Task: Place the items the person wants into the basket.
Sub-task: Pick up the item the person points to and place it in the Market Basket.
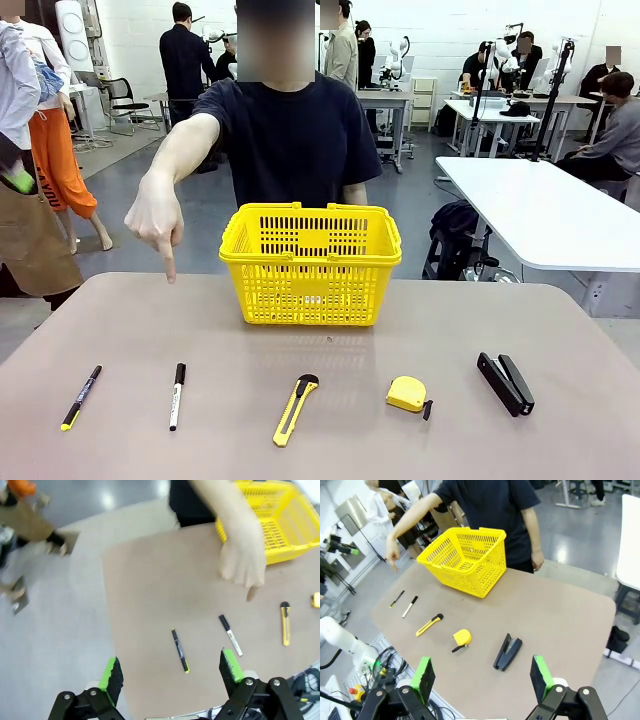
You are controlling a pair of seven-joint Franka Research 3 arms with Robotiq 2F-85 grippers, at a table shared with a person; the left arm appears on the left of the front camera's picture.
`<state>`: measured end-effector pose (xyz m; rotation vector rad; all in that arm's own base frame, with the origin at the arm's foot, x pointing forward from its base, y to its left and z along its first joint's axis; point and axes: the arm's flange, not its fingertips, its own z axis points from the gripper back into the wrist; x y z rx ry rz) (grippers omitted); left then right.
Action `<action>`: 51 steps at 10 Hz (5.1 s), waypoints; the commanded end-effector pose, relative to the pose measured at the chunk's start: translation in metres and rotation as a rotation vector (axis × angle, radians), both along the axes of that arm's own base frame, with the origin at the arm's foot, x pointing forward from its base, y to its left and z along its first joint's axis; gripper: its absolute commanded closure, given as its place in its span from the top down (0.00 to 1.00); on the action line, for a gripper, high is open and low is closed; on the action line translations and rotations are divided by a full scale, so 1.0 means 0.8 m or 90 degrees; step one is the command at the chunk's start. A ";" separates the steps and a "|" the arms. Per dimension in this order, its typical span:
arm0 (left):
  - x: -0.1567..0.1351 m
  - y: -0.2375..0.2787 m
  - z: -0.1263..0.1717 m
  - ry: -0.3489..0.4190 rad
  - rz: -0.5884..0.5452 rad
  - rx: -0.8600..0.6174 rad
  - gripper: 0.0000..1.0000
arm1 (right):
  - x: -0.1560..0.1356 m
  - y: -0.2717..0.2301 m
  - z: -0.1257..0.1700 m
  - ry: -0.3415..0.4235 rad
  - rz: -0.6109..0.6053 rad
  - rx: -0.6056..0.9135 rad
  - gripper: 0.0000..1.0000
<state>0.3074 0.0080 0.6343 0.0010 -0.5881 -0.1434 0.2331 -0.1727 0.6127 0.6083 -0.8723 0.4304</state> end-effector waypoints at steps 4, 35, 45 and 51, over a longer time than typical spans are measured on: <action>0.005 -0.100 -0.107 0.087 0.095 0.034 1.00 | 0.001 -0.001 -0.002 -0.004 0.008 0.001 1.00; 0.047 -0.220 -0.423 0.359 0.121 0.017 1.00 | 0.001 -0.001 -0.002 -0.004 0.008 0.001 1.00; 0.050 -0.222 -0.427 0.363 0.106 0.024 0.00 | 0.001 -0.001 -0.002 -0.004 0.008 0.001 1.00; 0.051 -0.222 -0.426 0.369 0.104 0.022 0.00 | 0.001 -0.001 -0.002 -0.004 0.008 0.001 1.00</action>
